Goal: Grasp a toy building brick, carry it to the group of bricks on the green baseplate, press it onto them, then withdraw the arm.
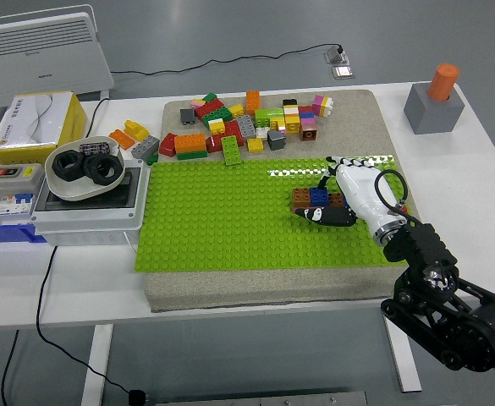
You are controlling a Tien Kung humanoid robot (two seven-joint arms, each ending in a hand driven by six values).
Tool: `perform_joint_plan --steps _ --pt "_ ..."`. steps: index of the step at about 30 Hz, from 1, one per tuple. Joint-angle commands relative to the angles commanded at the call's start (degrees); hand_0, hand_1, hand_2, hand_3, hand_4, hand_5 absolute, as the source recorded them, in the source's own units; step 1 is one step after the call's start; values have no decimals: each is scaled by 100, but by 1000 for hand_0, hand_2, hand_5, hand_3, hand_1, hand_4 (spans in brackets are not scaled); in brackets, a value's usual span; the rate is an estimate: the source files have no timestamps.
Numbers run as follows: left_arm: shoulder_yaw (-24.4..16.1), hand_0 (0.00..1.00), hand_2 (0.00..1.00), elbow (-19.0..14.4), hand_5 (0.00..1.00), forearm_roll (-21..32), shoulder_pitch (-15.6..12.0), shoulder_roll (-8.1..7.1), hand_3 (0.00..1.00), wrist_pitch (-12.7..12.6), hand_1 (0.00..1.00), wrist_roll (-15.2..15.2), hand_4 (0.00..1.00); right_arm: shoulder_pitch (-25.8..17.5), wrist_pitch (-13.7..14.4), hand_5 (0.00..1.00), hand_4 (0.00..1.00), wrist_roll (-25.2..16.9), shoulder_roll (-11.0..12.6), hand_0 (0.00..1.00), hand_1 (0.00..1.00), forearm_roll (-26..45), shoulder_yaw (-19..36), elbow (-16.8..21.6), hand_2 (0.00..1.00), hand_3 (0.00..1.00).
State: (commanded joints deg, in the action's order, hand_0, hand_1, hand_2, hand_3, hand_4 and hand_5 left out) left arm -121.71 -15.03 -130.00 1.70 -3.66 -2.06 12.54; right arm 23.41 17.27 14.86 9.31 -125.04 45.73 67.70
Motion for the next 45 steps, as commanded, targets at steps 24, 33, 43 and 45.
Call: perform_joint_plan --steps 24,33,43,45 --pt "-16 771 617 0 308 0 -2 -6 459 -3 711 -14 644 85 -2 627 996 -59 -31 915 912 133 -167 -219 905 575" --pt "-22 771 617 1 307 0 -3 -4 458 -15 711 -11 647 -41 135 619 980 -339 280 908 909 348 462 650 902 579" --pt "-8 771 617 6 308 0 -23 35 458 -42 711 8 648 -1079 448 607 975 -1460 562 866 895 2113 1654 1388 890 647" --pt "31 771 617 4 309 0 -20 51 458 -56 711 31 648 -1333 433 582 963 -1747 549 748 781 2522 1885 1285 797 650"
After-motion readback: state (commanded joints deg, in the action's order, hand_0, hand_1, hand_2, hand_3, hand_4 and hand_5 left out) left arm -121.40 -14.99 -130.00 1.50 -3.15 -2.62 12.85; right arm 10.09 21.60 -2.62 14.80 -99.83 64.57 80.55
